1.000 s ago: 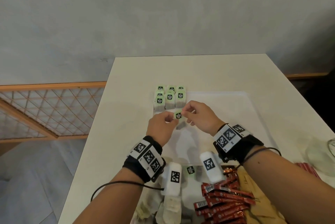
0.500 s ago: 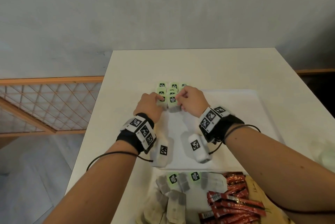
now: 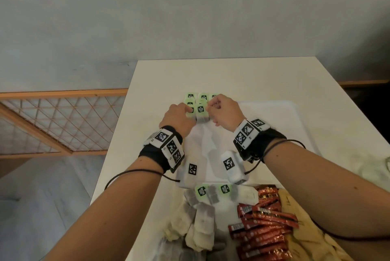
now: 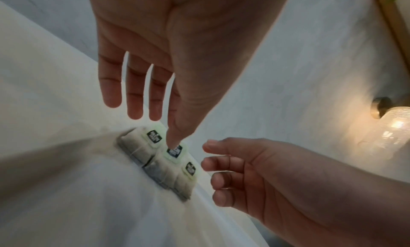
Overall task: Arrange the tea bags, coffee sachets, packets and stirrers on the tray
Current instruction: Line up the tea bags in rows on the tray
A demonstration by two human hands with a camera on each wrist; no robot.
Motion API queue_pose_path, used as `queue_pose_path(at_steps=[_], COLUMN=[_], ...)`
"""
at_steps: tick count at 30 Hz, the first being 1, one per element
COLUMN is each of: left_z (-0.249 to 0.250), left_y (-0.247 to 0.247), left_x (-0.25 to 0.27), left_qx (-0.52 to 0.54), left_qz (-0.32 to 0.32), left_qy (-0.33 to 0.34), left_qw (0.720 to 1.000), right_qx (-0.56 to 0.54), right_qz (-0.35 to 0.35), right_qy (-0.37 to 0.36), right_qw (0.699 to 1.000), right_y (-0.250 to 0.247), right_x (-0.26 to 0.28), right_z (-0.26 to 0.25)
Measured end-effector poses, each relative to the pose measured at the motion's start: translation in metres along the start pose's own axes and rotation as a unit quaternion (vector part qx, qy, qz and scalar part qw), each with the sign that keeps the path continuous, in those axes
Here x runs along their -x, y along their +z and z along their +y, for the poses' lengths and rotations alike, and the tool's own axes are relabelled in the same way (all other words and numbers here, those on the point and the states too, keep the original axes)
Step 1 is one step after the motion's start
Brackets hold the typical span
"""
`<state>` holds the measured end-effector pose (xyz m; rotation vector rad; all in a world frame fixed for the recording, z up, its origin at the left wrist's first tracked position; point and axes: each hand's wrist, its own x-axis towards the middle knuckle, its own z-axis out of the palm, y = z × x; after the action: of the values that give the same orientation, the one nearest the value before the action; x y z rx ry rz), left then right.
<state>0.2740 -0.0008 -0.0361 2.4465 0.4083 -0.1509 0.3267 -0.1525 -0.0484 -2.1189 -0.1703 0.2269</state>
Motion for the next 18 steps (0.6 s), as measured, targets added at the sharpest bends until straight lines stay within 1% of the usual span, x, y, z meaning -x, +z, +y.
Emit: queue_pose_path(at_steps=[3, 6, 9, 11, 15, 18], left_z=[0.006, 0.005, -0.005, -0.014, -0.037, -0.055], left_y=[-0.006, -0.006, -0.002, 0.002, 0.003, 0.001], left_x=[0.029, 0.062, 0.093, 0.11, 0.141, 0.161], left_qx=[-0.014, -0.034, -0.065, -0.089, -0.138, -0.155], left_qz=[-0.019, -0.062, -0.117, -0.139, -0.168, -0.173], left_qy=[0.041, 0.053, 0.045, 0.034, 0.005, -0.021], left_qw=[0.999, 0.996, 0.99, 0.986, 0.976, 0.972], right_qx=[0.006, 0.032, 0.059, 0.06, 0.092, 0.082], right_qz=[-0.033, -0.081, -0.123, -0.148, -0.195, -0.223], right_qy=[-0.019, -0.03, -0.042, -0.048, -0.061, -0.068], right_qw=[0.999, 0.996, 0.99, 0.986, 0.975, 0.969], right_y=[-0.014, -0.025, -0.032, -0.034, -0.031, -0.028], right_x=[0.032, 0.073, 0.112, 0.136, 0.175, 0.194], right_z=[-0.003, 0.001, 0.013, 0.023, 0.037, 0.04])
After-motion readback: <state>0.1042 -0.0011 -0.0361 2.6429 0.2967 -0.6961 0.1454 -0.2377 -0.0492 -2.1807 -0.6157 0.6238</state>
